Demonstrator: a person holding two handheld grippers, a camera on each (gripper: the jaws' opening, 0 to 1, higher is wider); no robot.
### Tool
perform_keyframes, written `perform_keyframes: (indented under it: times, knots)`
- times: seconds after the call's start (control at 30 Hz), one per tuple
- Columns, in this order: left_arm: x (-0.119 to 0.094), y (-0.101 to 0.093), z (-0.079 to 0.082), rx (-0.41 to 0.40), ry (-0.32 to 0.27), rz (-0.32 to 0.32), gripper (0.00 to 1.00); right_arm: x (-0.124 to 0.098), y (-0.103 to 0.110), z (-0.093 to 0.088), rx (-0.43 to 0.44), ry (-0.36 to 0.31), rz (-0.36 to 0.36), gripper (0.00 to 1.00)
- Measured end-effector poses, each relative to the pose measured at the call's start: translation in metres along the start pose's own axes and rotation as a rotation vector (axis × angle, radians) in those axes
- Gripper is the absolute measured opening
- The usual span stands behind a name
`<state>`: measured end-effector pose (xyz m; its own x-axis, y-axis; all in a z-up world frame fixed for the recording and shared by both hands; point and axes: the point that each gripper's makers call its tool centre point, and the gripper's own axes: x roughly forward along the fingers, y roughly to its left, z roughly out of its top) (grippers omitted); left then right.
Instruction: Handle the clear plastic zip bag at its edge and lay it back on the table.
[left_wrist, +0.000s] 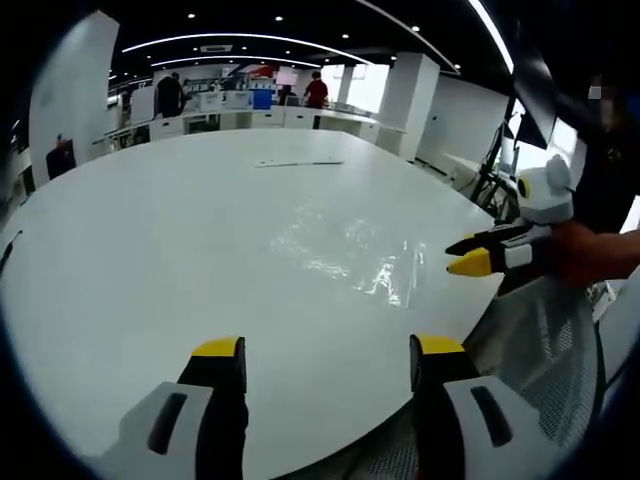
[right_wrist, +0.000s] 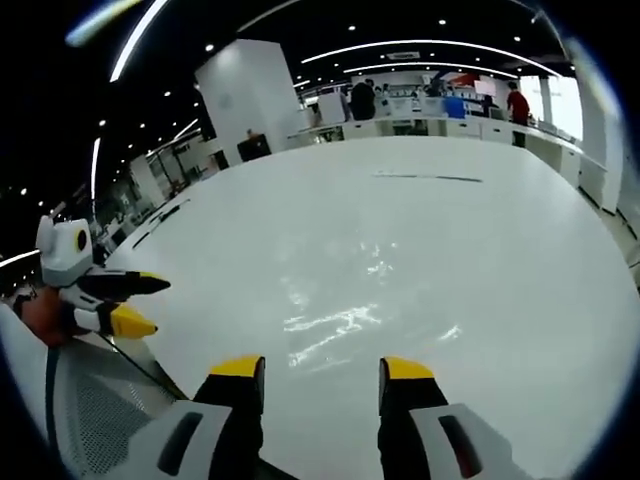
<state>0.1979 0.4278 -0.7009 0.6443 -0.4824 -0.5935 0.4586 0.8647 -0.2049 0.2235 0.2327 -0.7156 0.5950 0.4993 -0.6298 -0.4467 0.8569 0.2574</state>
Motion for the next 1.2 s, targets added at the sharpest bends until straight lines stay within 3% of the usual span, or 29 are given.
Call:
perform_keyframes:
  times: [0.3,0.77,1.2]
  knots:
    - [0.0,0.0,-0.001,-0.004,0.003,0.004,0.65,0.023,-0.004,0.017,0.004,0.005,0.036,0.43]
    - [-0.001,0.003,-0.001,-0.016,-0.001,0.011,0.64,0.075,0.022,0.052,-0.089,0.011,0.065,0.46]
    - [0.001,-0.001,-0.001,0.0,-0.002,0.0,0.66,0.121,0.043,0.073,-0.098,0.021,0.067,0.52]
